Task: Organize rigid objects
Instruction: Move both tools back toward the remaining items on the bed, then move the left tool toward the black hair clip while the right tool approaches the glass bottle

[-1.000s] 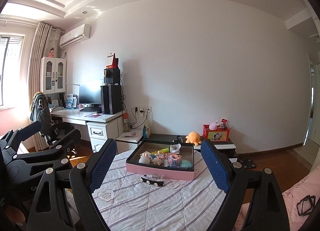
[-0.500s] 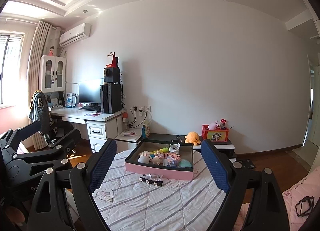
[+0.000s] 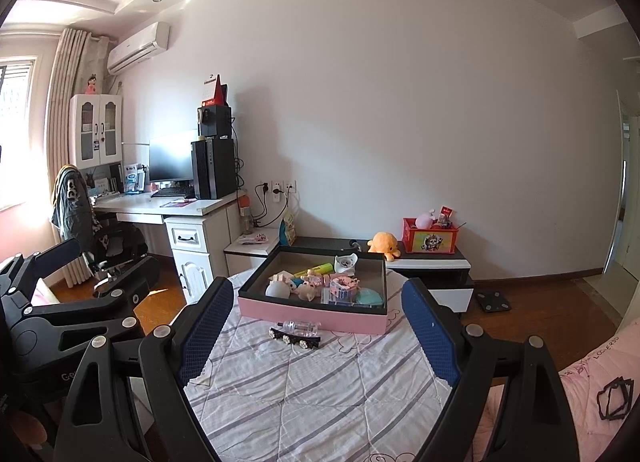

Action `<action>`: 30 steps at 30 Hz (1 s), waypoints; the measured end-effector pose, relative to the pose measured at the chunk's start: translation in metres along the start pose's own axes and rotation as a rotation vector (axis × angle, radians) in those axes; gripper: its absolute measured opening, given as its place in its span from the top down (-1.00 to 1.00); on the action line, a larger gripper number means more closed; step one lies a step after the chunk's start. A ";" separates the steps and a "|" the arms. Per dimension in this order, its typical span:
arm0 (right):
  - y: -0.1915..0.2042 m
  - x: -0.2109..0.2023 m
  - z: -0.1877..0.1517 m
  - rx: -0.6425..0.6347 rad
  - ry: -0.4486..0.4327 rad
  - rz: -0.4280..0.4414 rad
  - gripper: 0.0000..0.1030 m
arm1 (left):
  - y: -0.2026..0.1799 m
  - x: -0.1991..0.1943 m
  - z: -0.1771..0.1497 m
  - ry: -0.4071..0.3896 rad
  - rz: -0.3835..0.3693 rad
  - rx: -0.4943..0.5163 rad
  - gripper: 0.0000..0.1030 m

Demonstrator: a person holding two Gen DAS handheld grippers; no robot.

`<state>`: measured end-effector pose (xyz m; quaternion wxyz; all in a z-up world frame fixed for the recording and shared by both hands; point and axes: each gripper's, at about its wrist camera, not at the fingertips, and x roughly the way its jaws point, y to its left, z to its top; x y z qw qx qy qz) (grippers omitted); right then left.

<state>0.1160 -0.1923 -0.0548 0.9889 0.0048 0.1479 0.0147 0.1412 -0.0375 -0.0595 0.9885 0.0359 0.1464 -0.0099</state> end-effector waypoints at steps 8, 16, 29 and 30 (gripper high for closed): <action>-0.009 0.046 -0.019 0.011 0.100 -0.004 -0.70 | -0.009 0.049 -0.021 0.116 -0.011 0.022 -1.00; -0.018 0.100 -0.049 0.028 0.234 0.003 -0.70 | -0.018 0.107 -0.049 0.262 -0.029 0.049 -1.00; -0.041 0.187 -0.096 0.054 0.426 0.009 -0.70 | -0.040 0.210 -0.098 0.524 -0.137 0.023 -0.99; -0.047 0.192 -0.097 0.060 0.433 0.007 -0.70 | -0.045 0.217 -0.100 0.537 -0.156 0.018 -1.00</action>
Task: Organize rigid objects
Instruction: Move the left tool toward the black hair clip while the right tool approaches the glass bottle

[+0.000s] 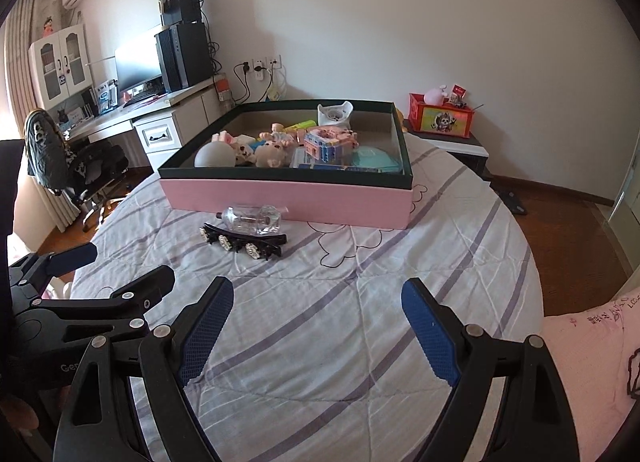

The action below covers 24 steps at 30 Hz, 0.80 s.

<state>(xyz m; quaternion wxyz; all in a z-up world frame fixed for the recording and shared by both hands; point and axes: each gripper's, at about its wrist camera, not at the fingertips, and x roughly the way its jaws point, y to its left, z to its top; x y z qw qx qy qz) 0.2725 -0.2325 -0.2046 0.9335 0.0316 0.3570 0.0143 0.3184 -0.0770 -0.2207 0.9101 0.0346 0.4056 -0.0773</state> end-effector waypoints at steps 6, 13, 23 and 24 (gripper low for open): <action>-0.035 0.021 0.007 0.049 0.023 -0.032 -0.70 | -0.035 0.040 0.017 0.074 -0.071 0.006 -0.99; -0.068 0.038 0.015 0.092 0.030 -0.049 -0.70 | -0.059 0.070 0.041 0.098 -0.057 -0.002 -0.99; -0.055 0.064 0.015 0.061 0.085 0.001 -0.70 | -0.031 0.082 0.033 0.134 0.042 -0.021 -1.00; -0.053 0.064 0.015 0.057 0.086 0.004 -0.70 | -0.025 0.078 0.029 0.132 0.050 -0.020 -1.00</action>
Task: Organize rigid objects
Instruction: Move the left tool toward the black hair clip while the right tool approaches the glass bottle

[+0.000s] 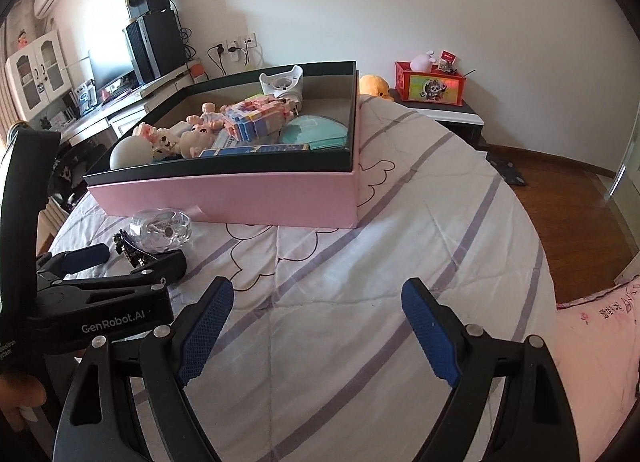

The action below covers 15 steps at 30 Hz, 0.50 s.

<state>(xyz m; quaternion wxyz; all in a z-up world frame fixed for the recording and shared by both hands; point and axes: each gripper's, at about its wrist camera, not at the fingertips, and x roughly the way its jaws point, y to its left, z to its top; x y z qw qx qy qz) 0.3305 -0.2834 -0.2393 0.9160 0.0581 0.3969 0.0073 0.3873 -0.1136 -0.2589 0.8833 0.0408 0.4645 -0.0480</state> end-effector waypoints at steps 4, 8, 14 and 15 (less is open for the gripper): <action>0.010 0.000 0.000 -0.019 0.010 0.009 -0.70 | 0.030 -0.012 -0.016 -0.002 0.034 -0.005 -1.00; 0.026 0.002 -0.001 -0.044 0.020 0.039 -0.70 | 0.063 -0.025 -0.033 -0.004 0.070 -0.040 -1.00; 0.067 0.021 0.009 -0.130 0.071 0.096 -0.70 | 0.095 -0.035 -0.045 -0.012 0.073 -0.091 -1.00; 0.073 0.028 0.012 -0.146 0.086 0.110 -0.70 | 0.096 -0.037 -0.046 -0.013 0.064 -0.090 -1.00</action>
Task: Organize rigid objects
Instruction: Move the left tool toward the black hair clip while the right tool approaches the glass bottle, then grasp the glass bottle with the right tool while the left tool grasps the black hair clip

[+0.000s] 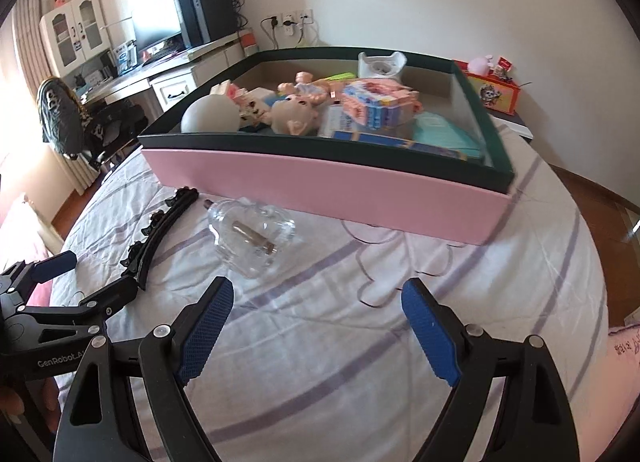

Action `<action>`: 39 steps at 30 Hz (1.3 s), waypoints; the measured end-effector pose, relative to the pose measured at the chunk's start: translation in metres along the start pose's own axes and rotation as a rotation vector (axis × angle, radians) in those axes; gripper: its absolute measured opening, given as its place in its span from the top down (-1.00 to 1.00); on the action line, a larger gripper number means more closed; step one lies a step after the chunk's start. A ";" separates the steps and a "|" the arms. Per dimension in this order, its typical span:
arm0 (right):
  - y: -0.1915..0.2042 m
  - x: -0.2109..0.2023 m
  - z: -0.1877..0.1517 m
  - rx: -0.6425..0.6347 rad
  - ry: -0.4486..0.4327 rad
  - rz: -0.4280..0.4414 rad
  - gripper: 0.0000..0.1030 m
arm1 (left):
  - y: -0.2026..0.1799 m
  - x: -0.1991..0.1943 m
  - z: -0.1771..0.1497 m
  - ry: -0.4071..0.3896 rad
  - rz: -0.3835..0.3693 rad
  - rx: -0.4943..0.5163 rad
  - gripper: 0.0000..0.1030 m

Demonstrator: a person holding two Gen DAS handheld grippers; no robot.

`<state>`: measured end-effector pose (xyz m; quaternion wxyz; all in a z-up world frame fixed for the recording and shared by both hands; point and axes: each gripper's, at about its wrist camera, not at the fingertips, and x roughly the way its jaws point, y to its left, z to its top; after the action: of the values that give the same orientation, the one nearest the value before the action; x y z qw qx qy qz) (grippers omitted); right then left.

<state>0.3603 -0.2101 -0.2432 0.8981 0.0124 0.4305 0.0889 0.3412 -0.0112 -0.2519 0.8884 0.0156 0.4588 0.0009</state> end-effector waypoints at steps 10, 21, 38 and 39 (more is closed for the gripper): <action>0.025 0.036 0.020 -0.017 0.045 -0.017 -0.68 | -0.011 -0.005 0.003 -0.028 -0.039 0.053 -1.00; -0.006 0.008 -0.001 -0.022 0.011 -0.026 0.19 | -0.053 0.024 0.031 -0.001 -0.034 0.138 -1.00; -0.016 0.005 -0.009 0.016 0.003 -0.024 -0.28 | -0.069 0.007 0.018 -0.085 -0.173 0.218 0.63; -0.016 0.005 -0.009 0.014 0.000 -0.029 -0.20 | -0.067 0.005 0.017 -0.086 -0.176 0.212 0.63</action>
<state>0.3595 -0.2258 -0.2543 0.8992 0.0125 0.4313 0.0726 0.3572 -0.0784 -0.2486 0.8973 0.0690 0.4173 -0.1262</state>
